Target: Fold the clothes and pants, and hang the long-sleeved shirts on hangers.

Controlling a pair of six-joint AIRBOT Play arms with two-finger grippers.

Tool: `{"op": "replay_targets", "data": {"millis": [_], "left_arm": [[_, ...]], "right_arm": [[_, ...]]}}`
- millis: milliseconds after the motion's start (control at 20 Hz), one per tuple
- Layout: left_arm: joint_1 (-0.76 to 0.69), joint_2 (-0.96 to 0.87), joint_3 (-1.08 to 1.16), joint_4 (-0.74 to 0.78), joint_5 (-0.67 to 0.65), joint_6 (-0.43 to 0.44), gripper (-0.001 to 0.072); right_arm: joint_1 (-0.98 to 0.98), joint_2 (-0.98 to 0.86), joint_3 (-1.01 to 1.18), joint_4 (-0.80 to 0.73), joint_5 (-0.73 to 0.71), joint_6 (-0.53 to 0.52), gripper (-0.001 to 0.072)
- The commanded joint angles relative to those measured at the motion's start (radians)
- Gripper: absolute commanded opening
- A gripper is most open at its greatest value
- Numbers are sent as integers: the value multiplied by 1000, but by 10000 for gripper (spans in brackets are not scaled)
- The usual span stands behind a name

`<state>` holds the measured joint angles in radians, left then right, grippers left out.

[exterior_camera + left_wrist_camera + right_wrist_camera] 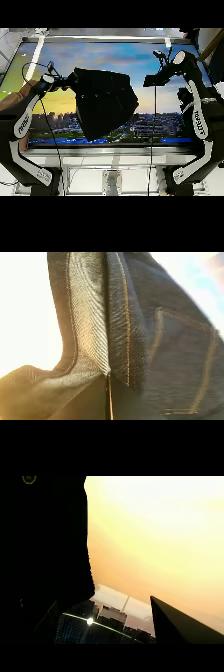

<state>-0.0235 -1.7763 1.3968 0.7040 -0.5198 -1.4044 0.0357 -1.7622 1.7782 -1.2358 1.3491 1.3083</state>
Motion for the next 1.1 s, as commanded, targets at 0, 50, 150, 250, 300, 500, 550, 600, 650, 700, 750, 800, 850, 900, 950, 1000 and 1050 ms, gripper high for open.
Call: {"op": "replay_targets", "data": {"millis": [0,50,150,250,300,500,550,600,650,700,750,800,850,900,950,1000,1050], "left_arm": [[-21,-21,72,-5,13,23,228],[-9,-13,76,14,-6,23,555],[62,29,76,104,-132,22,565],[163,84,74,198,-333,21,566],[220,116,65,241,-452,21,566],[377,365,-255,294,-615,76,566],[391,458,-385,283,-581,90,566],[393,562,-524,282,-536,89,565],[381,654,-642,261,-492,89,565],[359,741,-753,218,-444,89,565],[327,806,-840,169,-409,88,566],[283,856,-919,118,-393,82,565],[240,883,-978,83,-393,60,565],[192,897,-1030,61,-384,32,565],[147,896,-1065,50,-357,17,545],[108,893,-1083,48,-318,11,537],[75,887,-1084,49,-286,2,536]], "right_arm": [[-1,0,0,-7,-51,0,624],[-4,1,2,-26,-48,1,624],[-20,3,23,-62,10,7,624],[-59,5,53,-81,114,6,624],[-89,13,53,-76,156,7,624],[-183,93,-47,31,232,4,624],[-195,140,-126,70,199,-11,623],[-199,191,-213,101,148,-20,624],[-199,246,-312,124,77,-21,624],[-196,294,-409,158,3,-24,624],[-196,330,-487,201,-59,-37,624],[-196,357,-555,241,-110,-50,624],[-196,370,-597,277,-139,-59,624],[-196,373,-627,318,-142,-81,624],[-196,372,-641,348,-142,-99,624],[-196,372,-644,364,-142,-100,624],[-196,372,-644,374,-147,-110,624]]}}
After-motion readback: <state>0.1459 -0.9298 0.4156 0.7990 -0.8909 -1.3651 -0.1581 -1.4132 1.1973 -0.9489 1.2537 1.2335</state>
